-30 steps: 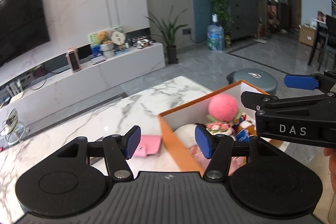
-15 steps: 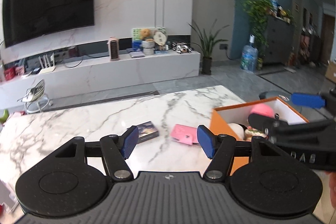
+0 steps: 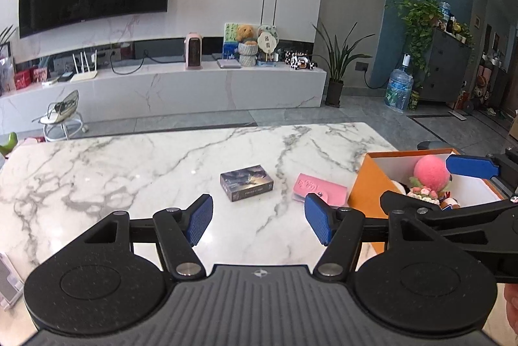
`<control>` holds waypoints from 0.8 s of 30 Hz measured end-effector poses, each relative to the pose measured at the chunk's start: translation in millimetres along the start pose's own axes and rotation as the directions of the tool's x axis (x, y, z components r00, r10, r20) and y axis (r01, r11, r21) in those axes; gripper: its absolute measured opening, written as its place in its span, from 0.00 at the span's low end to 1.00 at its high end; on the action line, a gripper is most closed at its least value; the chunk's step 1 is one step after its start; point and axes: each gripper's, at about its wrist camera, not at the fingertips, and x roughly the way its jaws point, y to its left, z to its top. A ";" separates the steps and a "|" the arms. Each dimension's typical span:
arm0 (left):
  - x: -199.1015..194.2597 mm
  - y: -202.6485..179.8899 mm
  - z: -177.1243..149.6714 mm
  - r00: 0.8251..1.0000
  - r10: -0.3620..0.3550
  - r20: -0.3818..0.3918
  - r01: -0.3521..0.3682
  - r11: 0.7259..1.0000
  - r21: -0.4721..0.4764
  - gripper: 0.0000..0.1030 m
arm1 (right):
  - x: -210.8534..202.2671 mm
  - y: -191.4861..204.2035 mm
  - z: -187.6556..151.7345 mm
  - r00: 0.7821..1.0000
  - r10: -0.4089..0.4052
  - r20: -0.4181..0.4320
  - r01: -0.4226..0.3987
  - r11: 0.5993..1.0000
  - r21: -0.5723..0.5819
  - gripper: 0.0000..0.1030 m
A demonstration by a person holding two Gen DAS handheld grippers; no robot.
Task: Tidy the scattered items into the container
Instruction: 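Move both open tools back toward the card deck and pink wallet, then grasp the pink wallet with the right tool while the left tool grasps the card deck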
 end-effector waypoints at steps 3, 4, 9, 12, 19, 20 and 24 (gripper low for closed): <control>9.2 6.2 -5.4 1.000 0.000 -0.023 0.000 1.000 -0.006 0.72 | 13.2 2.4 -1.8 1.000 0.006 -0.028 -0.006 1.000 0.000 0.88; 12.3 8.4 -7.4 1.000 -0.001 -0.031 0.000 1.000 -0.008 0.72 | 18.0 3.8 -2.5 0.999 0.008 -0.038 -0.008 1.000 0.000 0.88; 32.3 21.3 -11.3 0.997 0.002 -0.073 -0.004 1.000 -0.026 0.72 | 45.2 8.8 -4.3 0.996 0.023 -0.087 -0.023 1.000 -0.005 0.88; 44.9 28.0 -9.6 0.996 0.005 -0.090 -0.008 0.999 -0.031 0.72 | 63.7 12.4 -3.0 0.993 0.039 -0.109 -0.040 0.999 -0.012 0.88; 76.4 38.2 0.9 0.994 0.012 -0.106 -0.011 1.000 0.016 0.72 | 108.5 12.0 8.1 0.987 0.079 -0.138 -0.084 0.996 -0.029 0.88; 81.0 39.1 2.8 0.994 0.011 -0.105 -0.008 1.000 0.028 0.72 | 115.7 10.7 10.2 0.986 0.086 -0.142 -0.092 0.995 -0.031 0.88; 102.1 41.4 10.6 0.995 0.011 -0.103 -0.002 0.996 0.084 0.74 | 149.9 2.2 20.0 0.978 0.119 -0.172 -0.127 0.991 -0.036 0.88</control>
